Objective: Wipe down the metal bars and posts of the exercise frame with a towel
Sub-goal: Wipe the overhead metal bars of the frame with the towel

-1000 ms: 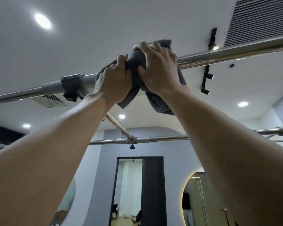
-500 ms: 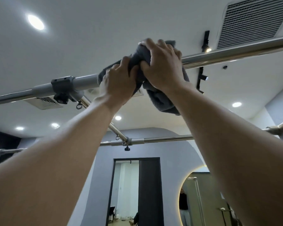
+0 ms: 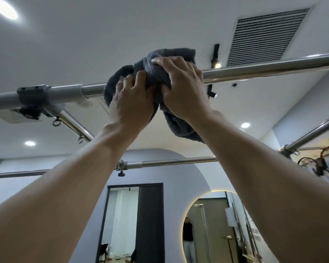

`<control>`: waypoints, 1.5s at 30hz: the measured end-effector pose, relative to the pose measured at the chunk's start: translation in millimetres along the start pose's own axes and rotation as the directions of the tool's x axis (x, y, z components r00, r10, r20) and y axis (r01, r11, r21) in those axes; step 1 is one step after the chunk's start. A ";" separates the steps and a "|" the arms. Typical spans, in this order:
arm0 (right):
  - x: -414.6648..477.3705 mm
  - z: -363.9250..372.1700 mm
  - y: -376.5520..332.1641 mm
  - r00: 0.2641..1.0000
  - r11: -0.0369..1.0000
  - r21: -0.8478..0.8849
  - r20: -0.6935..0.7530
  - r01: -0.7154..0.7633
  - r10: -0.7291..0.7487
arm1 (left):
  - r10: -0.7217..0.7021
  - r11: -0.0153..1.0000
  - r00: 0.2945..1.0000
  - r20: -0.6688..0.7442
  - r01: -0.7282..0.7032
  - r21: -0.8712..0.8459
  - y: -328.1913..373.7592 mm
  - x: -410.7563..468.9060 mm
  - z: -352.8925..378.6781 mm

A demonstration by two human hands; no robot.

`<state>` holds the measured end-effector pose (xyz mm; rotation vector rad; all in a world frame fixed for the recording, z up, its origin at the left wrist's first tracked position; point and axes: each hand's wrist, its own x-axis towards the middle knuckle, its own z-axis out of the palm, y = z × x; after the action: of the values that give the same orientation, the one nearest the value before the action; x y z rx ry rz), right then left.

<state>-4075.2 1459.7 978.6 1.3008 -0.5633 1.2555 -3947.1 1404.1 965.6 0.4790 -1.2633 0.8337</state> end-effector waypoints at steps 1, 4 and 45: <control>-3.2 -8.9 12.5 1.000 1.000 -0.013 -0.010 -0.007 0.007 | -0.006 1.000 1.000 -0.001 0.006 -0.015 16.1 -0.6 7.7; -13.2 -41.7 52.7 0.999 0.998 -0.050 -0.046 -0.029 0.027 | -0.005 0.999 1.000 -0.013 0.005 -0.034 66.4 -0.3 30.4; -42.8 -110.5 149.6 0.960 0.952 -0.247 -0.256 -0.179 0.114 | 0.177 0.961 0.984 -0.004 -0.174 -0.213 177.3 21.6 74.7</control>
<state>-4257.7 1515.0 970.5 0.8788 -0.6413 1.3832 -4129.2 1467.1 984.2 0.2033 -1.4062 0.8321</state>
